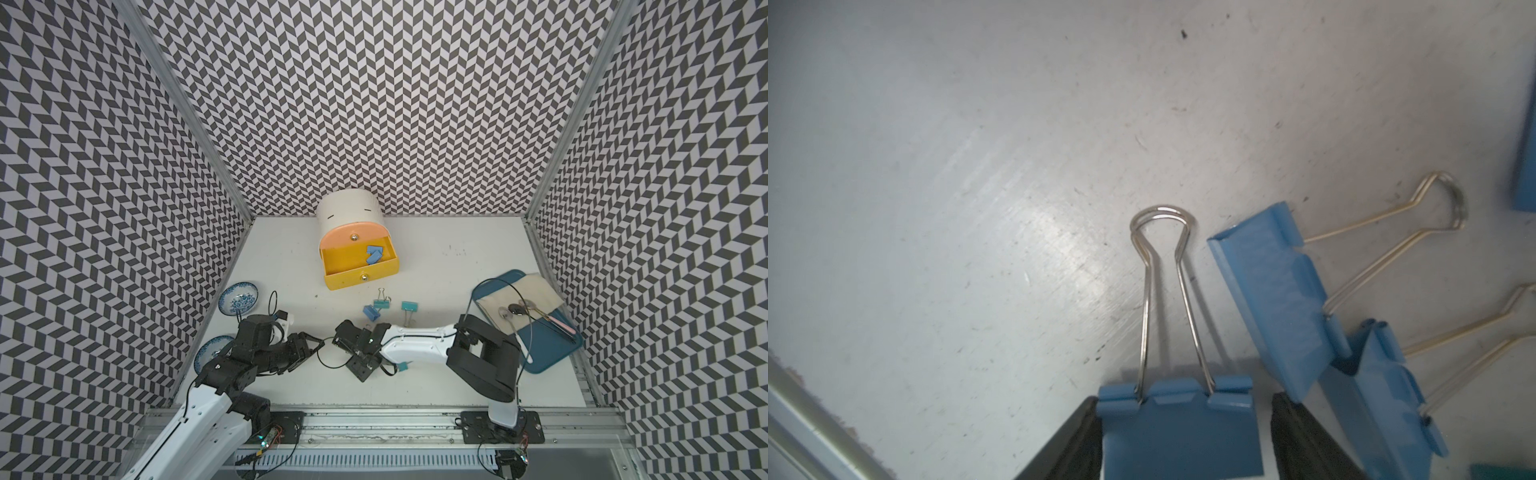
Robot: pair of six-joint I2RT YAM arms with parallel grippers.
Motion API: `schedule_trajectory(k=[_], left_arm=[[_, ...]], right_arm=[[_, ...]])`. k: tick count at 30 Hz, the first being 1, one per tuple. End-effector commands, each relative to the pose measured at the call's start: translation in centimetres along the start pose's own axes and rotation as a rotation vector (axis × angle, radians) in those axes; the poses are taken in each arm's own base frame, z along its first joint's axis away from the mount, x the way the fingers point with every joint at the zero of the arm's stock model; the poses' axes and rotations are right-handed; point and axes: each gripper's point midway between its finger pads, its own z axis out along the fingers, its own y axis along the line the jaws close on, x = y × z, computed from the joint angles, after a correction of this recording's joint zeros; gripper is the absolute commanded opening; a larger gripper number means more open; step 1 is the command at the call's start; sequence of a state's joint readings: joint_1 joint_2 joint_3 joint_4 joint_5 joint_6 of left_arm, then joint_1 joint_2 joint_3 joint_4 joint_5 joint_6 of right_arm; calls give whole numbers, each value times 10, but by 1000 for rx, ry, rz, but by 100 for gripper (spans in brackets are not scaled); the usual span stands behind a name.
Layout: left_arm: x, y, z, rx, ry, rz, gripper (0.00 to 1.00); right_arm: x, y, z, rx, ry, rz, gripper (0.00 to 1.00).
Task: Put the binder clips in the drawer according to color
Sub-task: Pick up the binder clip at the center of the board.
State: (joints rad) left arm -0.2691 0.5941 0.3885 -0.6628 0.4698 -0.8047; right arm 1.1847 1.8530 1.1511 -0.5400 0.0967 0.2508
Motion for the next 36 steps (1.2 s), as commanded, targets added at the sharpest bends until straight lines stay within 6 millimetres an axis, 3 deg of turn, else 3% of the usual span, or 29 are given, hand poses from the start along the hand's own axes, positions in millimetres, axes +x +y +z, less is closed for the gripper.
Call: schedule_trajectory(k=[1, 8, 19, 28, 36], left_arm=[[2, 0, 0, 12, 6, 1, 56], [-2, -3, -1, 20, -5, 2, 56], [-15, -16, -6, 39, -33, 11, 56], [-44, -48, -20, 88, -85, 37, 56], [-72, -86, -40, 160, -142, 60, 56]], right_arm=[[-7, 3, 1, 11, -18, -8, 64], [-11, 10, -10, -14, -45, -31, 56], [-26, 16, -50, -67, -146, -36, 50], [-50, 18, -91, -97, -250, -37, 47], [-82, 0, -132, -84, -367, 35, 46]])
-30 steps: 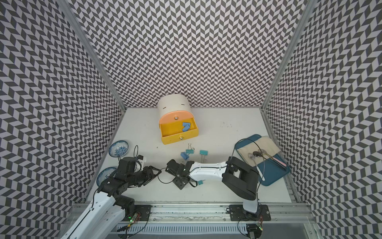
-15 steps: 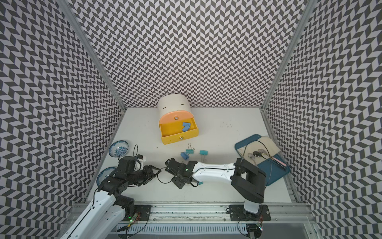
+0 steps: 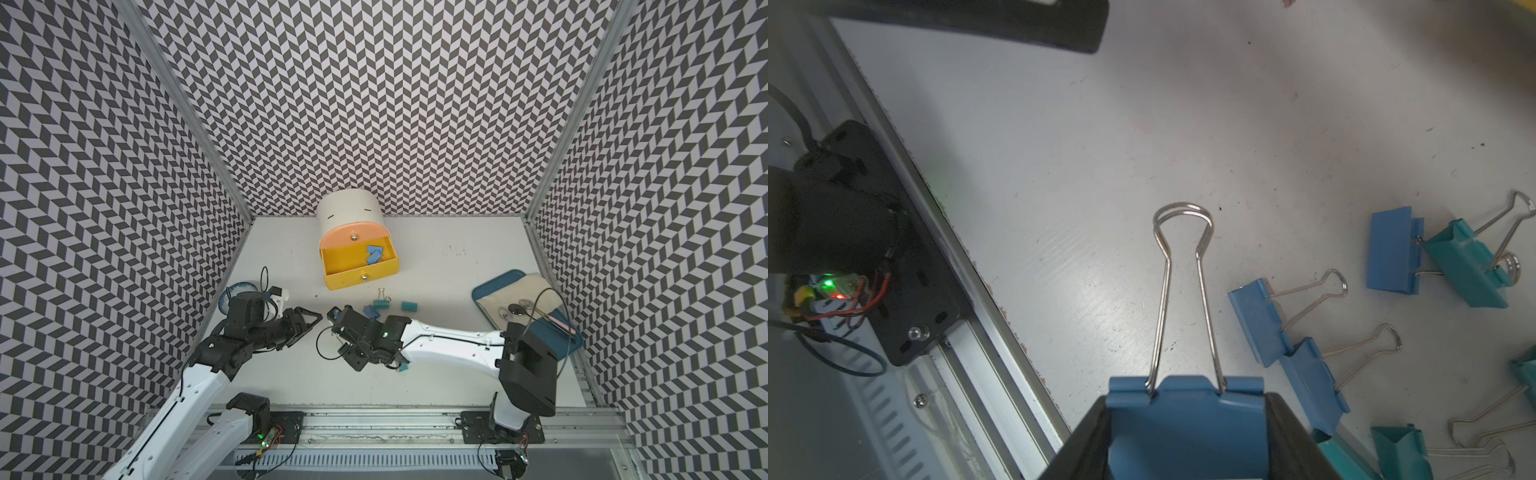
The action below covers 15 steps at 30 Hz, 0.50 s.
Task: Put the binder clips in the drawer according to color
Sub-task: Pick up the binder clip at the center of the board, then place the binder clip in the drawer.
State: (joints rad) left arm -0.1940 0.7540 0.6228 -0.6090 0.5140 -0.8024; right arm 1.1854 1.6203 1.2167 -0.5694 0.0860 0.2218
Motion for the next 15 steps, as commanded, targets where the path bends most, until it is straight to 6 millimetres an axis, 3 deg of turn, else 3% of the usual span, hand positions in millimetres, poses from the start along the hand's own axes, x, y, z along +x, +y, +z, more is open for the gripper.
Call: schedule_trajectory(k=[1, 6, 15], left_arm=[[-18, -29, -10, 81, -43, 43, 56], [-34, -56, -17, 155, -65, 50, 56], [-55, -92, -23, 250, -82, 65, 56]], right_arm=[[-38, -10, -32, 0, -127, 46, 47], [-64, -30, -57, -18, -209, 111, 46], [-93, -77, -95, -36, -344, 246, 46]])
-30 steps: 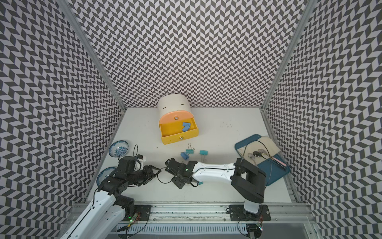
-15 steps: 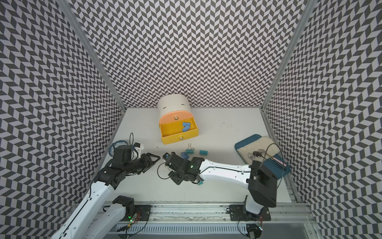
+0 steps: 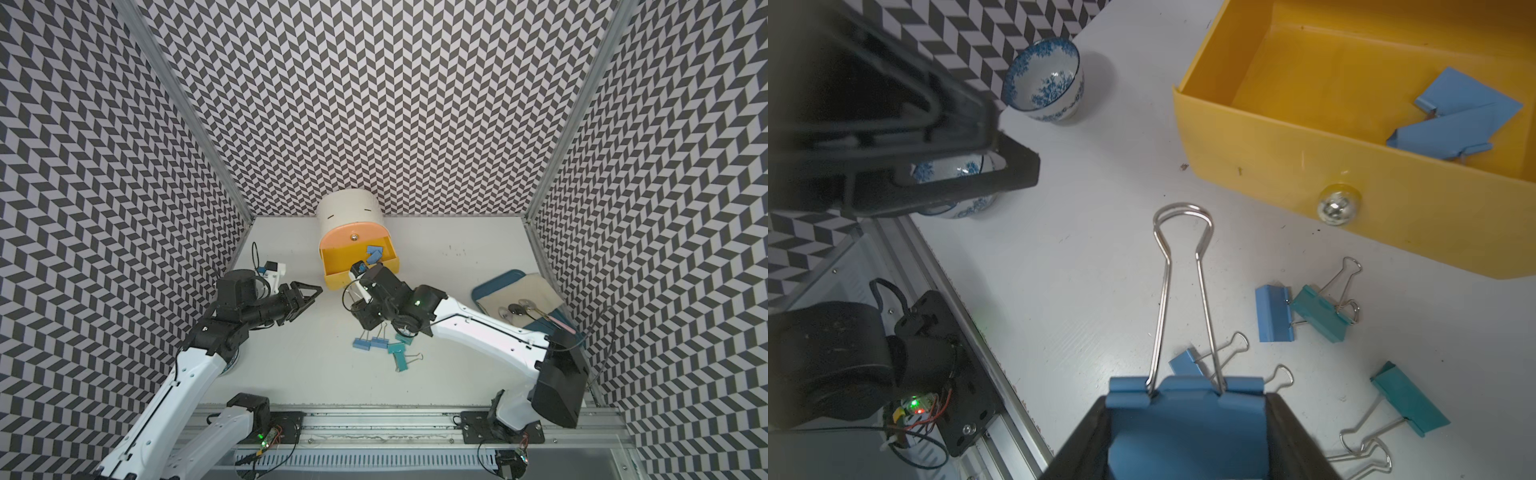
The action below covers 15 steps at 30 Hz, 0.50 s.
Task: Put the binder clips in the drawer according to color
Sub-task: Place the binder clip in the drawer.
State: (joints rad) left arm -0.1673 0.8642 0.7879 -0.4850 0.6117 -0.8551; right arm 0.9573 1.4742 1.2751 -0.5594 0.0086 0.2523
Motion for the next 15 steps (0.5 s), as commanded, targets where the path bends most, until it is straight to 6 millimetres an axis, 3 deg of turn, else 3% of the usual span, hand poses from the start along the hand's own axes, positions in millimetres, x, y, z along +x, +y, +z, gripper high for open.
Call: schedule_trajectory(k=[1, 9, 15], left_arm=[[-16, -30, -4, 97, -30, 39, 56], [-30, -51, 6, 205, -20, 20, 56], [-43, -61, 13, 244, -12, 19, 56]], right_arm=[[-39, -1, -26, -60, -141, 55, 46], [-70, -37, -42, -93, -249, 174, 49], [-91, -36, -30, -118, -251, 157, 49]])
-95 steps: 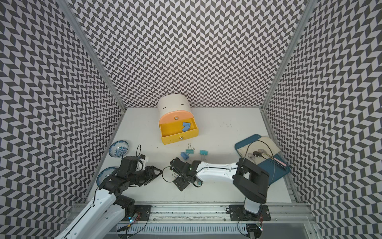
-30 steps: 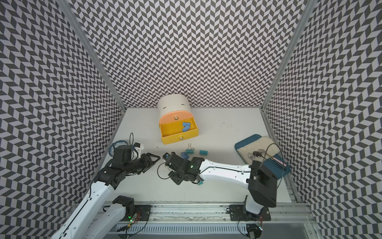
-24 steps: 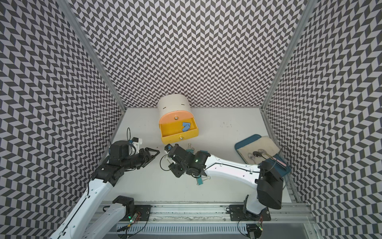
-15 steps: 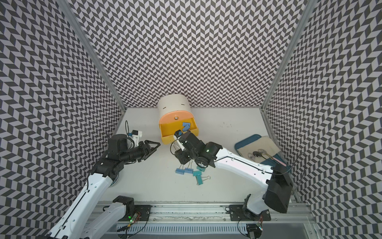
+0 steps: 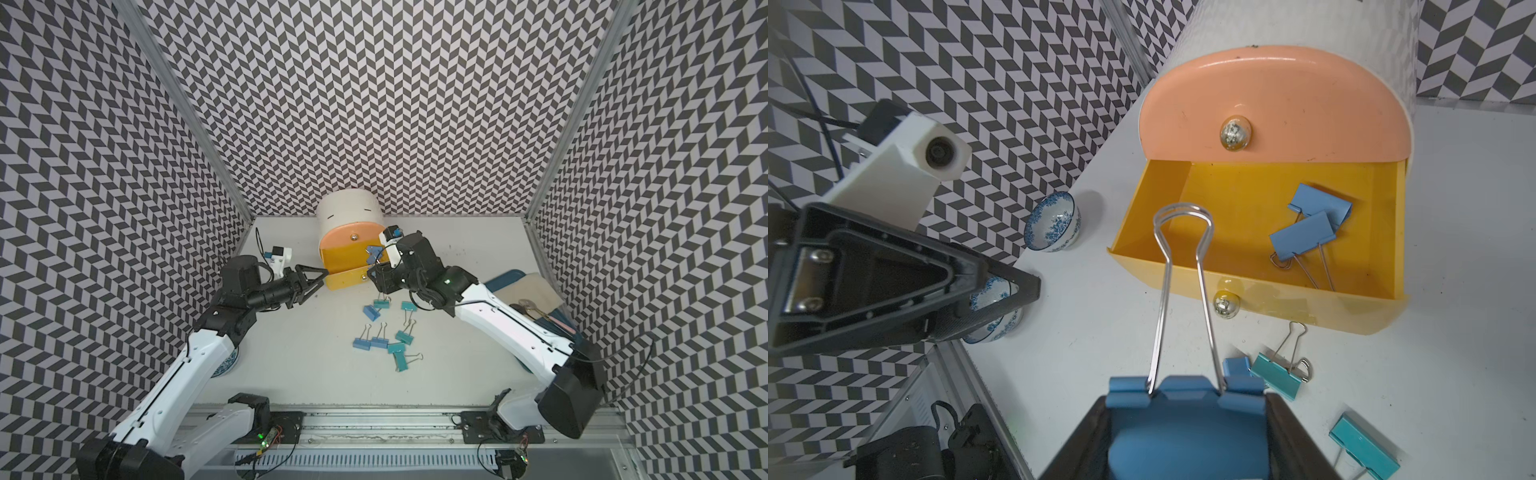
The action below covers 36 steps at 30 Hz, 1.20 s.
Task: Put the binder clips in the drawer according to color
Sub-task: Place the binder clip in the drawer.
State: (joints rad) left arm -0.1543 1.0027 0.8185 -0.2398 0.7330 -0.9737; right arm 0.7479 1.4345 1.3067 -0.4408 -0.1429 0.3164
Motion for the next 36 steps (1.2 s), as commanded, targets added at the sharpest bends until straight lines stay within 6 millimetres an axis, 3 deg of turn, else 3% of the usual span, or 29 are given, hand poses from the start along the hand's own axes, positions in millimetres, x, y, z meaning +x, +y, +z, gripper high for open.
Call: schedule_trajectory(k=[1, 13, 19, 28, 32, 36], left_arm=[[-17, -32, -3, 95, -26, 59, 56], [-45, -26, -3, 121, -49, 30, 56], [-57, -15, -2, 110, -77, -2, 55], [-63, -9, 0, 91, -84, -8, 55], [-61, -5, -1, 75, -80, -6, 55], [-59, -4, -2, 63, -82, 1, 55]], right_arm=[[-25, 21, 10, -84, -48, -22, 49], [-57, 38, 62, -147, -21, -46, 52], [-56, 41, 86, -126, 14, -74, 54], [-53, 31, 103, -70, 33, -93, 63], [-56, 32, 103, -67, 27, -99, 69], [-62, 34, 99, -72, 13, -104, 70]])
